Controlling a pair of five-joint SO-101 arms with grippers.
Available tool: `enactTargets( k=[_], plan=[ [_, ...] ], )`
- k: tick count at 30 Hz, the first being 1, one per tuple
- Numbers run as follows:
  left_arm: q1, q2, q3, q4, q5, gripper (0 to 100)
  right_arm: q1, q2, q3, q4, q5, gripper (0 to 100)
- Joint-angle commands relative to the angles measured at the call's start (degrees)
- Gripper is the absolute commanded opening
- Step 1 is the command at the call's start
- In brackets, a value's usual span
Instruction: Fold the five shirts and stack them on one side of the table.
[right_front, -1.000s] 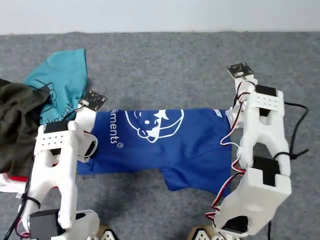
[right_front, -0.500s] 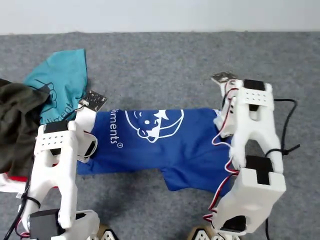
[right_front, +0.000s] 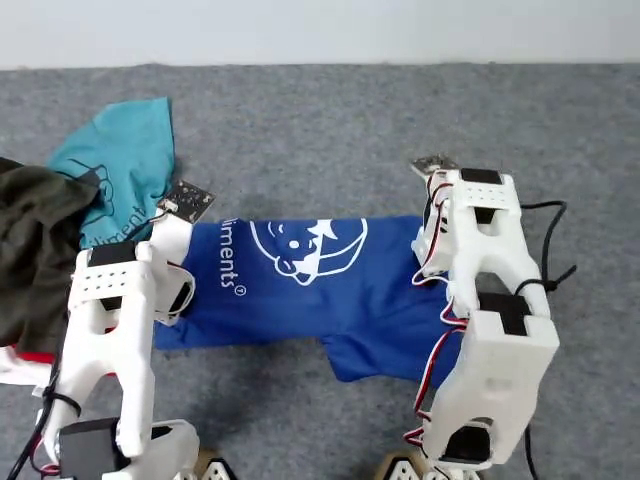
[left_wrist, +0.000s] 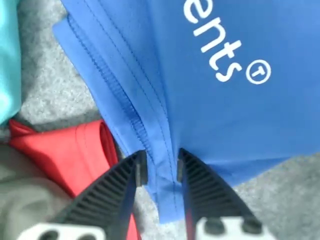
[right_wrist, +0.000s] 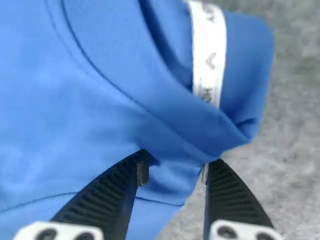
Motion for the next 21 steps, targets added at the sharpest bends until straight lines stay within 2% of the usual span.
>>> enactTargets(
  k=[1,5,12,17,21],
  plan=[
    [-0.4,-1.8,-0.4,0.0,-0.7,11,0.8,0.0,-2.5,-1.1,-0.7,18.7],
    [-0.4,-1.8,-0.3,0.0,-0.7,11,-1.4,3.9,-2.8,-2.4,-0.7,18.3],
    [-0.4,-1.8,-0.3,0.0,-0.6,11,-7.4,8.7,-3.4,-2.3,-0.5,2.4],
    [-0.4,-1.8,-0.2,0.1,-0.6,11,-5.2,8.4,-5.1,-1.4,-0.4,0.9],
    [-0.4,-1.8,-0.2,0.1,-0.6,11,-0.2,8.5,-10.1,2.0,-0.2,0.9]
  ],
)
